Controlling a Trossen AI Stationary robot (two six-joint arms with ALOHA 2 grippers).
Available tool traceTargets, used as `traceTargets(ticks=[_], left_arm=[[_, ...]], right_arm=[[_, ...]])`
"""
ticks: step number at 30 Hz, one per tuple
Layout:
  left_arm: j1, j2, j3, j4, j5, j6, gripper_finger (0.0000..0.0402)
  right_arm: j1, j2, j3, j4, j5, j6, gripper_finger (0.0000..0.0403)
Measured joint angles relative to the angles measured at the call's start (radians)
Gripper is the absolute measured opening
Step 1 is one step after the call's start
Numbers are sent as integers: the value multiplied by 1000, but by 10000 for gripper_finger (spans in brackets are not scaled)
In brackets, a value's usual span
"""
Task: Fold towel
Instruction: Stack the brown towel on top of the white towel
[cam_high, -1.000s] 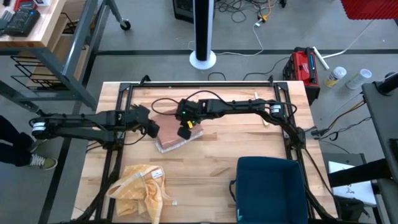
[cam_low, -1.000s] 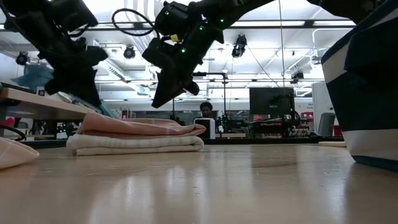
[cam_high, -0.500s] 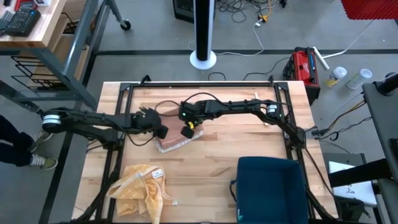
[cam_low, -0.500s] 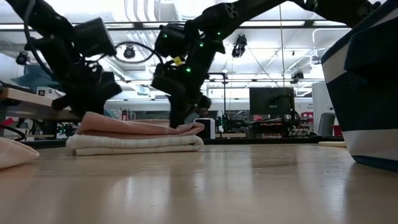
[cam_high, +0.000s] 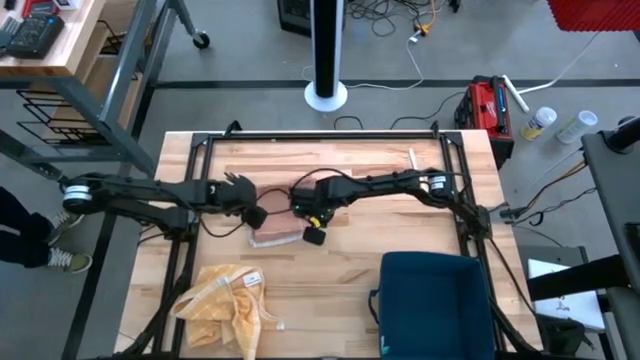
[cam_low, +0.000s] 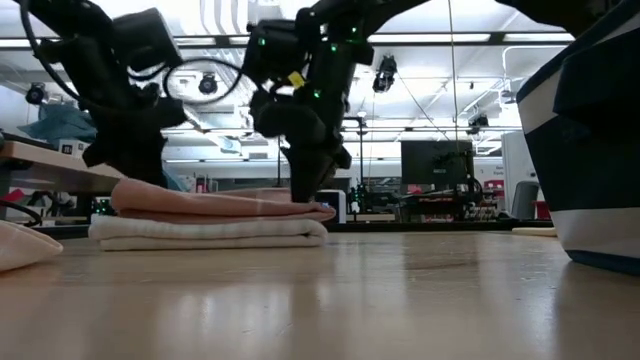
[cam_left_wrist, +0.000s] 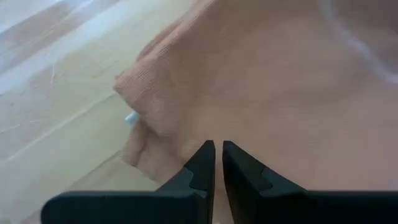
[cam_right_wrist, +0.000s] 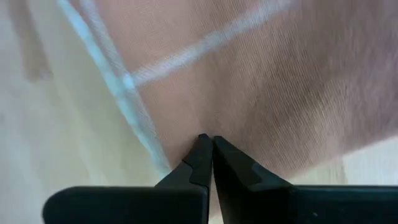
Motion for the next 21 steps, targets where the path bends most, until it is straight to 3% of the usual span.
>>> traceTargets(ticks=[8, 13, 21], left_arm=[[-61, -66, 1, 53, 3, -4, 21], [-104, -77, -1, 96, 9, 12, 21], [-174, 7, -2, 273, 93, 64, 21]], right_arm=[[9, -65, 0, 107, 16, 7, 8], [9, -90, 0, 107, 91, -5, 8], [26, -126, -26, 82, 98, -19, 8]])
